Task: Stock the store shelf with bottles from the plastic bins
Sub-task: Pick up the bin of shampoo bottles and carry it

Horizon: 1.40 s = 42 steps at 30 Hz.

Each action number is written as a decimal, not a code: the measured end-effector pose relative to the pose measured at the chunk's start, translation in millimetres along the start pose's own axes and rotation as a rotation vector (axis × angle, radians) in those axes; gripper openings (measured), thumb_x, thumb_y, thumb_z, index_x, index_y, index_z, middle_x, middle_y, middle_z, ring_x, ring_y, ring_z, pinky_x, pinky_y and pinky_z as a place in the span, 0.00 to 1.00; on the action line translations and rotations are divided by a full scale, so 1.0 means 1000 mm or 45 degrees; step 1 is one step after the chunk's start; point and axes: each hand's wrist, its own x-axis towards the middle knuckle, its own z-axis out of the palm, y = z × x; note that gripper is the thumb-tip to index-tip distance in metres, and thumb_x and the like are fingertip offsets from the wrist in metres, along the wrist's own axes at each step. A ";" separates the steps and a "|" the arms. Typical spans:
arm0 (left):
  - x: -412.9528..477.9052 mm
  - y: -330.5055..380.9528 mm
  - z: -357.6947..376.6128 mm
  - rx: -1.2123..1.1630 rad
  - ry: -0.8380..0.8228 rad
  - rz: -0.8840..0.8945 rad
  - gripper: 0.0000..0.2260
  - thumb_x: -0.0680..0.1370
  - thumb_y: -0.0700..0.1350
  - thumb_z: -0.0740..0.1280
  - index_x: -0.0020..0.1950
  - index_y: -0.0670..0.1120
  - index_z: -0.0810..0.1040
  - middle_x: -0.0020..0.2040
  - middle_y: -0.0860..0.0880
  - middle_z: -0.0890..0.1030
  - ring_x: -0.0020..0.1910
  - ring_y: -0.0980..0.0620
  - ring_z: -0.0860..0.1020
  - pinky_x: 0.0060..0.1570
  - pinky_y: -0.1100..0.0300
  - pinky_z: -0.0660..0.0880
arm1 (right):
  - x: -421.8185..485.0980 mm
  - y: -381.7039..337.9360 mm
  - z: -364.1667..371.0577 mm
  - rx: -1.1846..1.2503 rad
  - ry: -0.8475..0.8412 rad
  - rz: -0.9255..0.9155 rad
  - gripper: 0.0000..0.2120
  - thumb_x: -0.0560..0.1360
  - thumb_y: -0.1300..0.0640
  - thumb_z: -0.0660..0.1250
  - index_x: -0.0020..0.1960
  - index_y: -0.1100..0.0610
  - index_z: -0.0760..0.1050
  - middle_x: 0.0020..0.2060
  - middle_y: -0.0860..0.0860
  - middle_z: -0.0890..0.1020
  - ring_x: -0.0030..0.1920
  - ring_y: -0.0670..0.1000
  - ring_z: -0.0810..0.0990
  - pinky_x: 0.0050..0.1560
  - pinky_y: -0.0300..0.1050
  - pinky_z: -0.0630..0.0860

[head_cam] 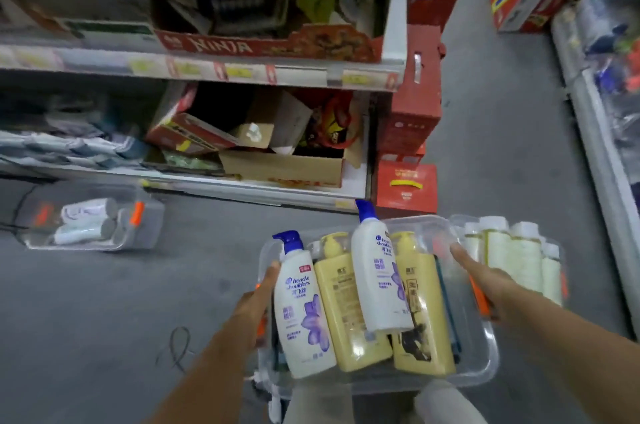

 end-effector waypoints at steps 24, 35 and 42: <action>0.071 0.013 -0.347 -0.929 0.211 -0.177 0.45 0.62 0.80 0.63 0.55 0.41 0.82 0.47 0.39 0.86 0.46 0.39 0.86 0.51 0.46 0.81 | -0.074 -0.322 0.410 -0.806 -0.335 -0.434 0.52 0.56 0.15 0.60 0.71 0.43 0.68 0.68 0.56 0.74 0.64 0.63 0.74 0.54 0.58 0.74; 0.103 0.084 -0.507 -1.030 0.414 -0.208 0.40 0.54 0.80 0.63 0.43 0.44 0.77 0.31 0.47 0.80 0.24 0.52 0.77 0.28 0.64 0.72 | -0.140 -0.435 0.586 -0.824 -0.494 -0.442 0.41 0.59 0.21 0.66 0.57 0.52 0.78 0.59 0.60 0.81 0.57 0.62 0.80 0.63 0.61 0.75; 0.127 0.098 -0.610 -1.012 0.498 -0.111 0.30 0.73 0.71 0.62 0.43 0.43 0.74 0.34 0.46 0.77 0.31 0.50 0.76 0.30 0.59 0.69 | -0.177 -0.475 0.686 -0.866 -0.471 -0.453 0.44 0.65 0.21 0.62 0.70 0.49 0.71 0.60 0.59 0.78 0.53 0.61 0.80 0.47 0.54 0.79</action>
